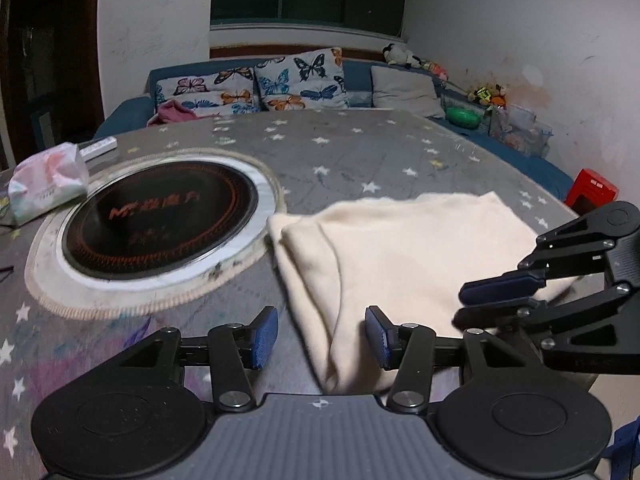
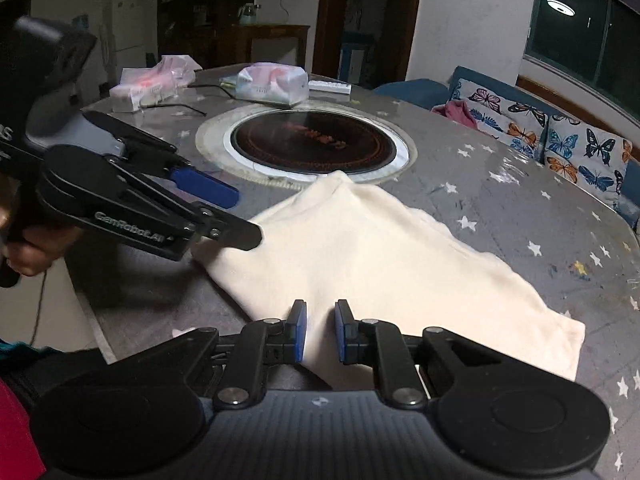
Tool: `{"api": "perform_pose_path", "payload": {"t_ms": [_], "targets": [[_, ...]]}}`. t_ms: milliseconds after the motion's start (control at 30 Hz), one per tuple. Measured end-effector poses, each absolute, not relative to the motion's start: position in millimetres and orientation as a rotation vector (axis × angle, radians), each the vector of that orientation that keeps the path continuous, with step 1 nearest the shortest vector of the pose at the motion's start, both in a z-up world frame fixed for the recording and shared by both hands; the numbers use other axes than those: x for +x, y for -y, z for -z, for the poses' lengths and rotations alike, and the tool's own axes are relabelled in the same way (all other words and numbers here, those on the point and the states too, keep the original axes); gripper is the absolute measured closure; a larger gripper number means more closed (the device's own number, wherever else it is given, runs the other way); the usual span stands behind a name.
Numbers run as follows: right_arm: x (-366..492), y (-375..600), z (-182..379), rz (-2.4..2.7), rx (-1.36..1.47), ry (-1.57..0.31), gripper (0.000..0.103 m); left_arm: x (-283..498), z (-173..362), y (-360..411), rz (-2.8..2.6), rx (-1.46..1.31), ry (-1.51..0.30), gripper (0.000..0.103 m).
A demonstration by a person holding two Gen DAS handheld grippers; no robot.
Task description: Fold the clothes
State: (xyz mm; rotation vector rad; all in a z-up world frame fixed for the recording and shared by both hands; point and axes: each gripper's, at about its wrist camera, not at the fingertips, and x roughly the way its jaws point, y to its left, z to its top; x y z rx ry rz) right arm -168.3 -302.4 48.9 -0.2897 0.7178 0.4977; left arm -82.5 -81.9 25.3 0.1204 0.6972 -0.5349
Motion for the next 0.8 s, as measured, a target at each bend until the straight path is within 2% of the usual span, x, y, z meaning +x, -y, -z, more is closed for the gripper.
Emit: {"api": "perform_pose_path", "payload": {"t_ms": [200,400,467,600,700,800], "targets": [[-168.4,296.5,-60.4,-0.514,-0.289,-0.687,0.09,-84.0,-26.6,76.3,0.522,0.102,-0.697,0.046],[-163.3,283.1,-48.2,-0.532,-0.32,-0.717,0.09,-80.0,-25.2,71.6,0.507,0.057,-0.737,0.041],[-164.7,283.2,-52.2,-0.532,-0.317,-0.71,0.09,-79.3,-28.7,71.4,0.492,0.056,-0.737,0.032],[-165.5,284.8,-61.7,-0.522,-0.315,-0.694,0.089,-76.8,-34.8,72.7,0.472,0.051,-0.737,0.026],[-163.7,285.4,-65.4,-0.51,-0.31,-0.693,0.086,-74.4,-38.6,74.2,0.452,0.046,-0.741,0.02],[-161.6,285.2,-68.5,-0.495,-0.309,-0.692,0.075,-72.8,-42.3,75.1,0.43,0.047,-0.737,0.012]]}}
